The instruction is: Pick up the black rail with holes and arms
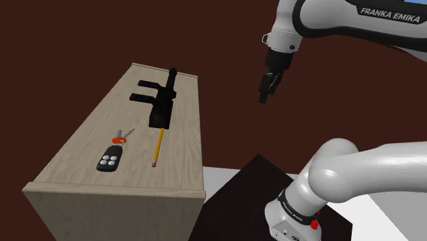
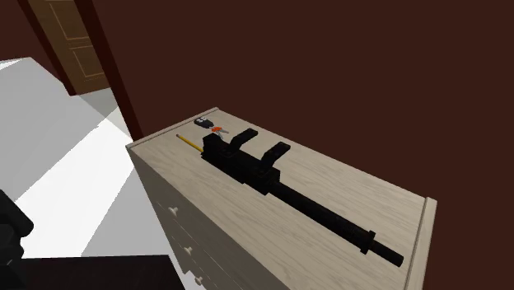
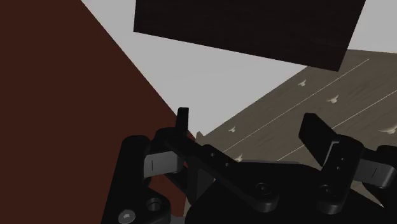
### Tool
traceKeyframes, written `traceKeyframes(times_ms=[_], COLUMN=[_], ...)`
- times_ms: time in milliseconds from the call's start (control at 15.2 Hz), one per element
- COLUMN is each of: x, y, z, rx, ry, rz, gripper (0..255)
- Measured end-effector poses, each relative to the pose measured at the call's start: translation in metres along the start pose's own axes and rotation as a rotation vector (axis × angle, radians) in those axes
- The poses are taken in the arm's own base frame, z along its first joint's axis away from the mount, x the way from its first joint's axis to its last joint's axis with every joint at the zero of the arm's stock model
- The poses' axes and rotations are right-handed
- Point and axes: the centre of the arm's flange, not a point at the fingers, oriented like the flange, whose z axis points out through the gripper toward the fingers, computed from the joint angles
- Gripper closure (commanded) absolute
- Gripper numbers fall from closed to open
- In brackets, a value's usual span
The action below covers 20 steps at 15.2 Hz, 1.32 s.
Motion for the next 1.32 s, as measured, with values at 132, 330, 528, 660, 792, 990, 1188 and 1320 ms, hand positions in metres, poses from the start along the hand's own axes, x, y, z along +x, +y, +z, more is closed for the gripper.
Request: traceKeyframes(times_ms=[132,330,528,660,792,990,1188,1320], x=[0.004,0.020,0.044,0.062,0.080,0.109,0.140,0.161], y=[-0.004,-0.031,-0.055,-0.072,-0.089,-0.112,-0.128,-0.140], z=[0.000,0.002,0.000,0.002,-0.001,-0.005,-0.006,-0.008], rx=[0.002,0.011,0.023,0.031,0.039,0.052,0.064,0.072], ry=[0.003,0.018,0.036,0.048,0.060,0.079,0.097,0.109], rz=[0.014,0.092,0.186,0.249,0.312,0.408,0.502,0.566], gripper=[0,0,0,0,0,0,0,0])
